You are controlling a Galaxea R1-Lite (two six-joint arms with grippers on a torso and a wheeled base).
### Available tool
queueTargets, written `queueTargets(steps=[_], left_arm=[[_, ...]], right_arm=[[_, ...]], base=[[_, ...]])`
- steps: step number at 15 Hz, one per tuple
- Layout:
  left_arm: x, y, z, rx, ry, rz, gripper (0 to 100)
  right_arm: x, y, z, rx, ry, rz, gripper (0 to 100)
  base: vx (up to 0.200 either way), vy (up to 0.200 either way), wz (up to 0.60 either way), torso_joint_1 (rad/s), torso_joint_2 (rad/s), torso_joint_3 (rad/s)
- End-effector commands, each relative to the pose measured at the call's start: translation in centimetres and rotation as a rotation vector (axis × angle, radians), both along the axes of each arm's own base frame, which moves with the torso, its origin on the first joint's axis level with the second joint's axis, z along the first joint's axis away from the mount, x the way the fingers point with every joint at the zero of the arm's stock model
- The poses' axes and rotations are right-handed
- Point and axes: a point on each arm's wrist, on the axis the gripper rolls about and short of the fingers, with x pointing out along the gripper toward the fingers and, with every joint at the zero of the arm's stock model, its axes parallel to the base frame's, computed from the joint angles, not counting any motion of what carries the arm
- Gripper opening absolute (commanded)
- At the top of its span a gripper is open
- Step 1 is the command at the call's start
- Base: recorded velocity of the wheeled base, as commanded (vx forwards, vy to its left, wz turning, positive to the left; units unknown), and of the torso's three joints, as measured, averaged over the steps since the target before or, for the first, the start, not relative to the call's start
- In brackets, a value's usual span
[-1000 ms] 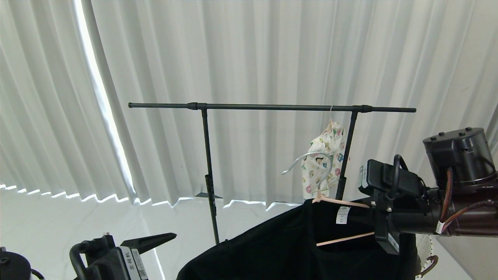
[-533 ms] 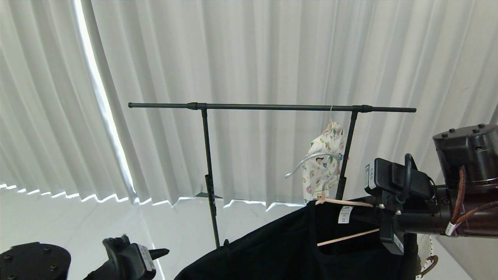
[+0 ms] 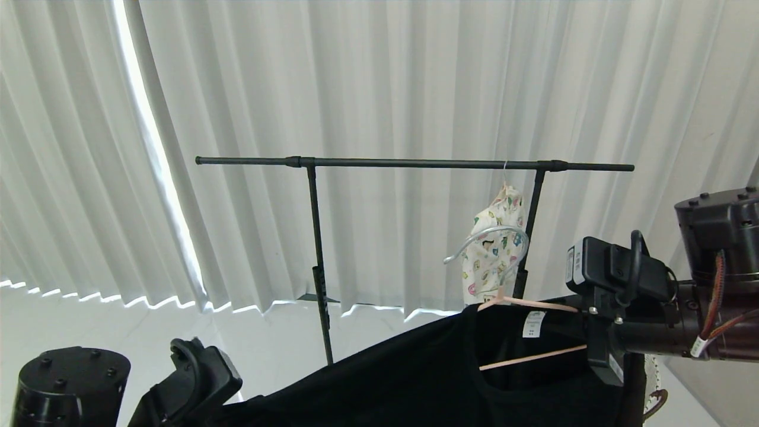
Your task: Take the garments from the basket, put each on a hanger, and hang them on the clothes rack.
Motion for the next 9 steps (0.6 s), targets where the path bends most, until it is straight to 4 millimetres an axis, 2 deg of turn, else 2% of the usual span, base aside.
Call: queueTargets(steps=[1,3,6,7,9], left_arm=[[0.65,2.27,-0.47,0.022,0.016,0.177,0],[0.57,2.86,-0.41,0.019,0.009,0.217,0],[0.47,2.49,-0.13,0.013,-0.007,0.189,0],[0.42,2.29,0.08,0.007,-0.018,0.173,100],[0.32,1.94,0.43,-0.004,-0.034,0.146,100]], right_arm=[[0.59,-0.8,0.08,0.001,-0.004,-0.043,0],[1.06,-1.33,0.18,0.003,-0.008,-0.074,0],[1.15,-1.48,0.18,0.003,-0.008,-0.082,0],[1.15,-1.48,0.18,0.003,-0.008,-0.082,0],[1.17,-1.51,0.18,0.003,-0.008,-0.085,0]], base=[[0.0,0.0,0.0,0.0,0.0,0.0],[0.0,0.0,0.0,0.0,0.0,0.0],[0.0,0.0,0.0,0.0,0.0,0.0],[0.0,0.0,0.0,0.0,0.0,0.0],[0.0,0.0,0.0,0.0,0.0,0.0]])
